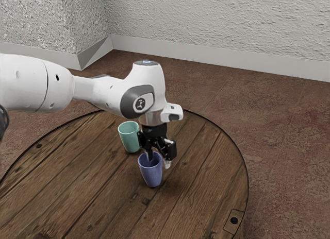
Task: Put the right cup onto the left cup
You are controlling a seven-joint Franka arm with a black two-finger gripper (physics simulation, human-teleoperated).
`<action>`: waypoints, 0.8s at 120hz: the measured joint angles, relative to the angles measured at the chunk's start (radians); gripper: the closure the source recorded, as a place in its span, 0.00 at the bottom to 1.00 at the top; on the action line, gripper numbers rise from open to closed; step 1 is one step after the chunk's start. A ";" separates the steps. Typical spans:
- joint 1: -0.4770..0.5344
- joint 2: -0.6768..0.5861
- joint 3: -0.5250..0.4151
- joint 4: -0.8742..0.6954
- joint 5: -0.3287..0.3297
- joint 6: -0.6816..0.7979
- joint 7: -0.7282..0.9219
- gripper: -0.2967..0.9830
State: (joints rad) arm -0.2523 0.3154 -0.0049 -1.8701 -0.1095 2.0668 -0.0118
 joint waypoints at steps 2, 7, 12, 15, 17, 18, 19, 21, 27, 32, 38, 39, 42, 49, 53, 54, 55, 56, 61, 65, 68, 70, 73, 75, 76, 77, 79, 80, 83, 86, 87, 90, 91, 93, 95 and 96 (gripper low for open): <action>0.000 0.005 0.000 0.000 -0.001 0.005 -0.001 0.37; -0.001 0.013 0.001 0.000 -0.005 0.015 -0.003 0.38; -0.001 0.020 0.002 0.000 -0.008 0.023 -0.005 0.38; -0.001 0.023 0.003 0.001 -0.009 0.027 -0.007 0.39; -0.002 0.025 0.003 0.001 -0.010 0.029 -0.007 0.40; -0.002 0.026 0.003 0.001 -0.010 0.031 -0.008 0.40; -0.002 0.027 0.003 0.001 -0.011 0.032 -0.008 0.41; -0.002 0.028 0.003 0.001 -0.011 0.034 -0.009 0.42; -0.001 0.031 0.003 0.001 -0.012 0.039 -0.011 0.46; -0.001 0.032 0.003 0.001 -0.013 0.042 -0.014 0.49; -0.001 0.033 0.003 0.000 -0.014 0.046 -0.017 0.53; -0.001 0.033 0.003 -0.001 -0.014 0.046 -0.017 0.54; -0.001 0.033 0.003 -0.002 -0.015 0.048 -0.019 0.56; 0.000 0.034 0.003 -0.003 -0.015 0.051 -0.022 0.61; 0.000 0.035 0.003 -0.003 -0.016 0.052 -0.024 0.64; 0.000 0.035 0.003 -0.003 -0.016 0.052 -0.024 0.65; 0.001 0.035 0.003 -0.003 -0.016 0.053 -0.024 0.66; 0.001 0.035 0.003 -0.003 -0.016 0.053 -0.025 0.67; 0.002 0.035 0.003 -0.003 -0.016 0.054 -0.027 0.70; 0.002 0.034 0.004 -0.003 -0.016 0.055 -0.028 0.73; 0.001 0.034 0.003 -0.003 -0.016 0.055 -0.029 0.74; 0.001 0.033 0.003 -0.003 -0.016 0.055 -0.030 0.75; 0.001 0.033 0.003 -0.003 -0.016 0.055 -0.031 0.76; 0.002 0.032 0.003 -0.003 -0.015 0.056 -0.031 0.77; 0.002 0.032 0.003 -0.003 -0.015 0.056 -0.032 0.77; 0.002 0.032 0.003 -0.003 -0.015 0.056 -0.032 0.78; 0.002 0.031 0.003 -0.003 -0.015 0.056 -0.033 0.79; 0.002 0.031 0.003 -0.003 -0.015 0.056 -0.033 0.79; 0.002 0.031 0.003 -0.003 -0.014 0.056 -0.034 0.80; 0.002 0.030 0.003 -0.003 -0.014 0.056 -0.035 0.80; 0.002 0.030 0.004 -0.003 -0.014 0.056 -0.036 0.81; 0.002 0.028 0.004 -0.004 -0.014 0.055 -0.037 0.81; 0.002 0.028 0.004 -0.004 -0.014 0.055 -0.037 0.81; 0.002 0.027 0.004 -0.004 -0.013 0.055 -0.038 0.82; 0.001 0.026 0.004 -0.004 -0.013 0.054 -0.038 0.82; 0.001 0.025 0.005 -0.004 -0.013 0.054 -0.039 0.82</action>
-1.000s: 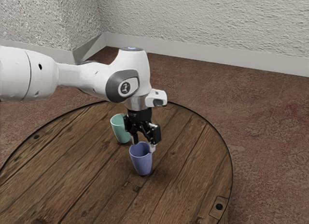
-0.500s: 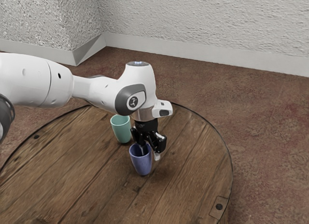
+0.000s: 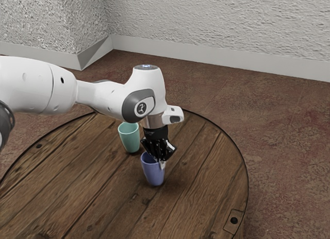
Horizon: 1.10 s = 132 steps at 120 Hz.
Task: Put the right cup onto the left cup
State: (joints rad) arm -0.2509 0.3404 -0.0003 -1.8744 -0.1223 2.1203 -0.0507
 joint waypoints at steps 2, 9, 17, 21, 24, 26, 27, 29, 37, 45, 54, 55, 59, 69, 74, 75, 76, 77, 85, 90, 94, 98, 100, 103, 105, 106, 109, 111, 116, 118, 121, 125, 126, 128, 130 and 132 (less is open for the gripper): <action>0.000 -0.001 0.000 0.000 0.001 -0.001 -0.001 0.82; -0.001 -0.007 0.001 0.001 0.007 -0.007 -0.004 0.83; -0.002 -0.013 0.006 0.006 0.018 -0.021 -0.008 0.83; -0.002 -0.018 0.007 0.009 0.028 -0.030 -0.010 0.84; -0.002 -0.021 0.007 0.017 0.038 -0.039 -0.012 0.84; -0.003 -0.022 0.007 0.023 0.046 -0.045 -0.013 0.84; -0.003 -0.023 0.007 0.026 0.049 -0.048 -0.013 0.84; -0.003 -0.023 0.007 0.031 0.056 -0.054 -0.014 0.84; -0.003 -0.024 0.006 0.063 0.091 -0.081 -0.015 0.84; -0.004 -0.022 0.006 0.103 0.126 -0.107 -0.015 0.84; -0.005 -0.016 0.009 0.151 0.161 -0.135 -0.011 0.84; -0.006 -0.016 0.010 0.156 0.165 -0.138 -0.011 0.84; -0.006 -0.014 0.015 0.175 0.181 -0.148 -0.008 0.84; -0.004 -0.002 0.030 0.218 0.215 -0.169 0.000 0.84; -0.003 0.006 0.036 0.246 0.227 -0.181 0.006 0.84; -0.003 0.008 0.037 0.251 0.228 -0.183 0.007 0.84; -0.003 0.010 0.038 0.256 0.230 -0.185 0.008 0.84; -0.003 0.012 0.040 0.262 0.232 -0.187 0.009 0.84; -0.001 0.028 0.053 0.307 0.242 -0.205 0.021 0.84; 0.001 0.041 0.062 0.334 0.246 -0.215 0.029 0.84; 0.002 0.052 0.070 0.354 0.249 -0.223 0.036 0.84; 0.003 0.062 0.079 0.376 0.250 -0.233 0.043 0.84; 0.003 0.065 0.085 0.383 0.251 -0.238 0.046 0.84; 0.003 0.068 0.093 0.391 0.252 -0.244 0.052 0.84; 0.003 0.069 0.099 0.394 0.252 -0.248 0.055 0.84; 0.003 0.070 0.102 0.395 0.252 -0.250 0.057 0.84; 0.004 0.071 0.110 0.398 0.252 -0.255 0.062 0.84; 0.004 0.071 0.116 0.400 0.252 -0.259 0.066 0.84; 0.004 0.070 0.129 0.405 0.250 -0.268 0.075 0.85; 0.004 0.070 0.134 0.406 0.249 -0.271 0.078 0.85; 0.007 0.069 0.140 0.407 0.246 -0.276 0.083 0.85; 0.009 0.069 0.146 0.409 0.242 -0.280 0.090 0.85; 0.010 0.069 0.148 0.410 0.240 -0.282 0.091 0.85; 0.011 0.069 0.151 0.412 0.238 -0.284 0.095 0.85; 0.012 0.069 0.154 0.413 0.234 -0.285 0.099 0.85; 0.013 0.069 0.159 0.414 0.228 -0.287 0.103 0.85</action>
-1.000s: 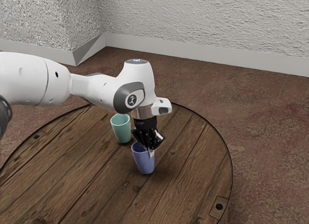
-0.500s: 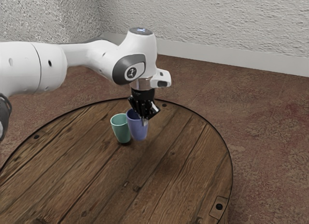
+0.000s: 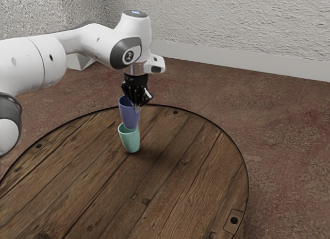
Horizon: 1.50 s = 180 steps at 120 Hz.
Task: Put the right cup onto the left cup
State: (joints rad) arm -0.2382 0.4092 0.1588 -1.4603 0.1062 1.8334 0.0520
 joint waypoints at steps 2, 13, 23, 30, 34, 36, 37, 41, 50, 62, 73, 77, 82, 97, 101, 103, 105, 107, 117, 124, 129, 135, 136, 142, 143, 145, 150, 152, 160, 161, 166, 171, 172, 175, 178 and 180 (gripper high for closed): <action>0.002 0.000 0.004 0.001 -0.005 -0.001 0.004 0.85; 0.009 0.004 0.015 0.011 -0.023 -0.006 0.026 0.85; 0.016 0.017 0.017 0.027 -0.034 -0.007 0.045 0.85; 0.022 0.029 0.021 0.039 -0.042 -0.008 0.058 0.85; 0.026 0.037 0.022 0.045 -0.047 -0.008 0.065 0.85; 0.028 0.040 0.023 0.047 -0.049 -0.008 0.068 0.85; 0.029 0.041 0.023 0.047 -0.049 -0.007 0.070 0.85; 0.032 0.045 0.024 0.049 -0.053 -0.007 0.076 0.85; 0.040 0.051 0.026 0.050 -0.064 -0.007 0.089 0.85; 0.049 0.062 0.026 0.050 -0.074 -0.005 0.104 0.85; 0.053 0.084 0.025 0.051 -0.080 0.002 0.116 0.85; 0.055 0.094 0.025 0.052 -0.082 0.005 0.120 0.85; 0.057 0.106 0.024 0.052 -0.086 0.009 0.124 0.85; 0.061 0.126 0.024 0.053 -0.102 0.028 0.137 0.84; 0.061 0.127 0.022 0.053 -0.106 0.031 0.141 0.81; 0.061 0.127 0.020 0.053 -0.108 0.032 0.142 0.78; 0.061 0.127 0.019 0.053 -0.111 0.034 0.143 0.75; 0.060 0.127 0.018 0.053 -0.114 0.035 0.145 0.72; 0.059 0.120 0.018 0.053 -0.129 0.035 0.151 0.57; 0.055 0.104 0.021 0.053 -0.136 0.031 0.154 0.49; 0.052 0.091 0.022 0.053 -0.139 0.027 0.156 0.45; 0.050 0.075 0.023 0.053 -0.142 0.023 0.159 0.40; 0.049 0.072 0.023 0.053 -0.142 0.022 0.159 0.39; 0.047 0.053 0.023 0.053 -0.144 0.016 0.161 0.36; 0.047 0.050 0.023 0.053 -0.144 0.015 0.162 0.36; 0.047 0.044 0.022 0.053 -0.144 0.012 0.162 0.35; 0.046 0.028 0.022 0.053 -0.145 0.005 0.164 0.33; 0.046 0.018 0.021 0.051 -0.145 0.002 0.164 0.32; 0.031 -0.040 0.023 0.031 -0.146 -0.011 0.167 0.30; 0.028 -0.050 0.024 0.025 -0.146 -0.012 0.167 0.29; 0.006 -0.100 0.037 -0.013 -0.147 -0.020 0.168 0.28; -0.014 -0.137 0.053 -0.040 -0.147 -0.030 0.169 0.27; -0.019 -0.143 0.057 -0.045 -0.147 -0.032 0.170 0.27; -0.033 -0.163 0.069 -0.063 -0.147 -0.037 0.170 0.27; -0.051 -0.186 0.086 -0.085 -0.147 -0.043 0.170 0.26; -0.062 -0.200 0.097 -0.098 -0.146 -0.046 0.169 0.26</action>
State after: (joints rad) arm -0.3005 0.2096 0.2554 -1.5578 -0.0403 1.7872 0.2214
